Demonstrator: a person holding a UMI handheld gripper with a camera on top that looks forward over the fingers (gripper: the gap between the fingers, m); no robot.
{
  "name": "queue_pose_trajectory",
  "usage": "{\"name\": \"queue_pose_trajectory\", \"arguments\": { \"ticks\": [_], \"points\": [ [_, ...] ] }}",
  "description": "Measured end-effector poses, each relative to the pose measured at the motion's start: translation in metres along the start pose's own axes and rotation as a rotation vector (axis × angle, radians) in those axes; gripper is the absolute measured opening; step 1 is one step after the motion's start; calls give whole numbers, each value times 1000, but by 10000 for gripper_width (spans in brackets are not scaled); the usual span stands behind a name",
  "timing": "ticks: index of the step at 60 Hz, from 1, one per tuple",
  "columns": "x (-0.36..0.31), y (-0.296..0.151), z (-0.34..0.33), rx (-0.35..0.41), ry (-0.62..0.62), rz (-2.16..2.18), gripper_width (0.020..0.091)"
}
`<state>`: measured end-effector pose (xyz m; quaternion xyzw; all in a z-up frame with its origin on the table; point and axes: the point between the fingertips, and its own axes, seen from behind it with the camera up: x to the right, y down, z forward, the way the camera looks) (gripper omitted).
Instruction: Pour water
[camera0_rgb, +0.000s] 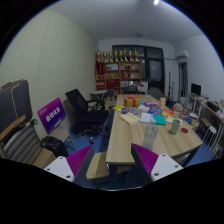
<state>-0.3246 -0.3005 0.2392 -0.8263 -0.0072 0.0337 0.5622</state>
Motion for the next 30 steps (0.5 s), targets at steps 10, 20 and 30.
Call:
{"name": "queue_pose_trajectory", "arguments": {
  "ticks": [10,20,30],
  "points": [
    [17,-8,20,30,50,-15,832],
    [84,11,70,40,128,-14,833],
    [162,37,142,54,203,25,831]
  ]
}}
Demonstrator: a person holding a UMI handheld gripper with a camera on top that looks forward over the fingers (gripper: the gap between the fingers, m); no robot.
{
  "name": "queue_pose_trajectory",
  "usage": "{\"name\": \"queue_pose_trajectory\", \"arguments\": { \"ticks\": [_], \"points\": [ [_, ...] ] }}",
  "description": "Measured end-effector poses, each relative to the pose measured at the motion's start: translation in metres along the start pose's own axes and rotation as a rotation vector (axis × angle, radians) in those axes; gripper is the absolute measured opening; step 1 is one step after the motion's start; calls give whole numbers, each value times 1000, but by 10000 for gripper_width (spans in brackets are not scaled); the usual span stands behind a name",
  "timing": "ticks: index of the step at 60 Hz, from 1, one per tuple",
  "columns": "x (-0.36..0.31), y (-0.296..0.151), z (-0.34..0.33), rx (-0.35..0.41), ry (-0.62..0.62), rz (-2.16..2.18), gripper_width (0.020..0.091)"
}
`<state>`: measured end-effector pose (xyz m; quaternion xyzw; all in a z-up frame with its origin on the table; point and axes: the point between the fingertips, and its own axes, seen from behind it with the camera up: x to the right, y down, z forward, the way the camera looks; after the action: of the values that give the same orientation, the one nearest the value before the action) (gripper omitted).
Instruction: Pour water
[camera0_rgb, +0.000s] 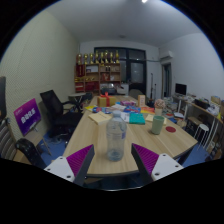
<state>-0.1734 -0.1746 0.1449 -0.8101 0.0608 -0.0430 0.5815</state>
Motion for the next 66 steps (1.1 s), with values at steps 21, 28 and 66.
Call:
{"name": "queue_pose_trajectory", "arguments": {
  "ticks": [21,28,66],
  "points": [
    [12,11,165,93,-78,-45,837],
    [16,3,198,148,-120,-44,617],
    [114,-204,239,66,-600,1012,447]
  ]
}}
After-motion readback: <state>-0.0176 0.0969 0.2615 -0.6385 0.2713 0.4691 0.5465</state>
